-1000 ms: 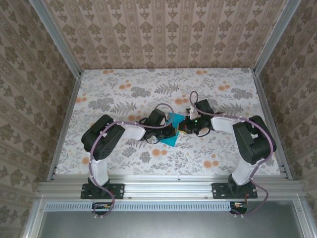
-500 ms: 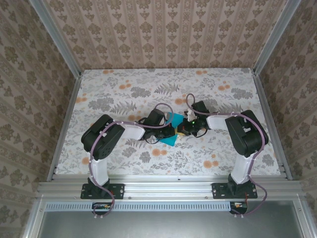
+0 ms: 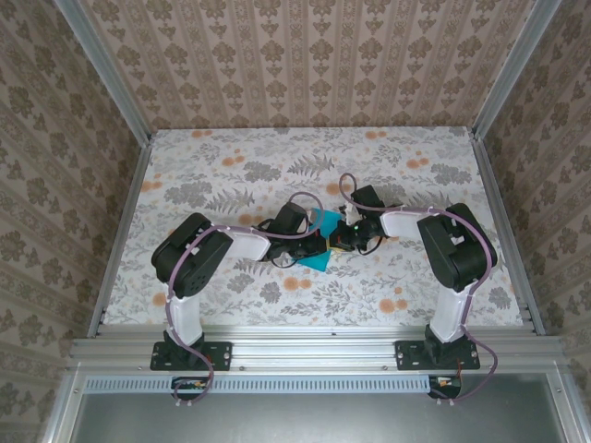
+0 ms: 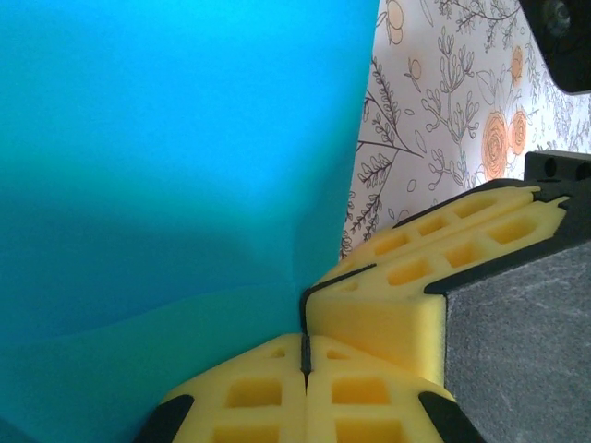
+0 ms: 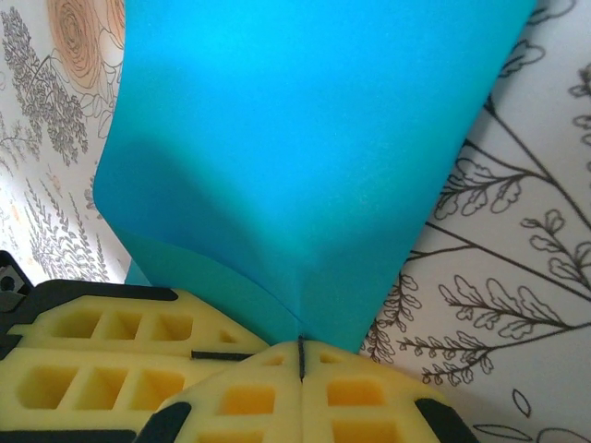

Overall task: Fold a paper plane with a square sheet of paper (pick it up from the middle)
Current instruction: Fold the triangle a second time at the center of the table.

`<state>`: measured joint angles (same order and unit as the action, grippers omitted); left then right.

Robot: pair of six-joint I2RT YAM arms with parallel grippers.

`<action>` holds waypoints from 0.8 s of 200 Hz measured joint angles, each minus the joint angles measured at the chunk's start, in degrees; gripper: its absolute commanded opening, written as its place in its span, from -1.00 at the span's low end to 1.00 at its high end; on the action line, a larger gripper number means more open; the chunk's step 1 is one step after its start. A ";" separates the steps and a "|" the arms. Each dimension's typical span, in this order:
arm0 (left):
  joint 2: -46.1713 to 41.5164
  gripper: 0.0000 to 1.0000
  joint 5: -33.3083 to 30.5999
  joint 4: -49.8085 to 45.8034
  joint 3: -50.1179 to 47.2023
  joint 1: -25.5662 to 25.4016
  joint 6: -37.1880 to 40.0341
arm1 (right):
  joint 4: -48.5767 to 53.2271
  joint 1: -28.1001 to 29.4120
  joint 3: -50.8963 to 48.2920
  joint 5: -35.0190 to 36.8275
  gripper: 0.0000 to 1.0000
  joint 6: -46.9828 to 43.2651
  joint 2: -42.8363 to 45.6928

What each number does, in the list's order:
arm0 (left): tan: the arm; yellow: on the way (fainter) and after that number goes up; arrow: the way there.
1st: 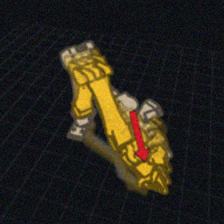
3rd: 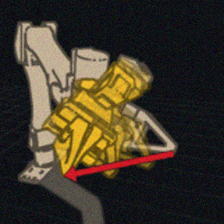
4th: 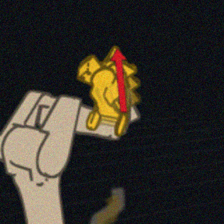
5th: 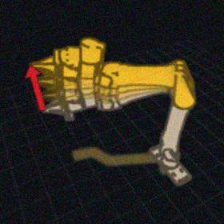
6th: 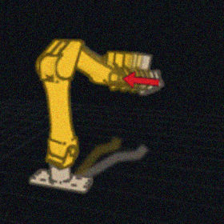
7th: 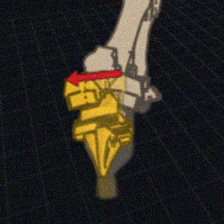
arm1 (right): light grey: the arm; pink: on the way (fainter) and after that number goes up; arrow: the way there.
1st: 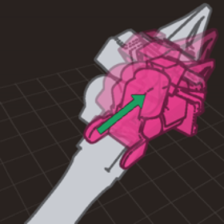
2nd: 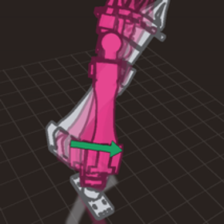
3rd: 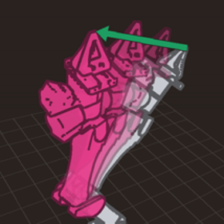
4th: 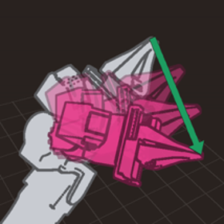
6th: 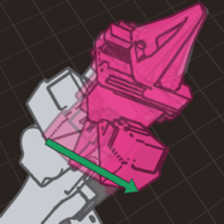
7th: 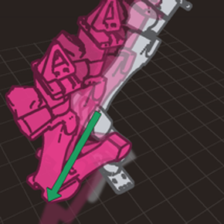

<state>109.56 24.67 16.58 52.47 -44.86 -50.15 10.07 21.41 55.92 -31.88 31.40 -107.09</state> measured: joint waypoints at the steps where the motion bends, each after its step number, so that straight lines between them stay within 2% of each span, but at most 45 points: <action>1: 0.00 -0.99 0.02 -0.02 0.00 0.00 0.02 | 0.04 0.02 0.00 0.02 -0.90 -0.04 0.00; 160: -4.20 -0.98 3.87 -2.14 -3.45 -2.43 6.67 | 0.59 0.37 0.24 0.98 -0.91 -1.29 0.20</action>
<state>105.36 28.53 14.44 49.01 -47.29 -43.48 10.66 21.78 56.16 -30.89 30.11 -106.89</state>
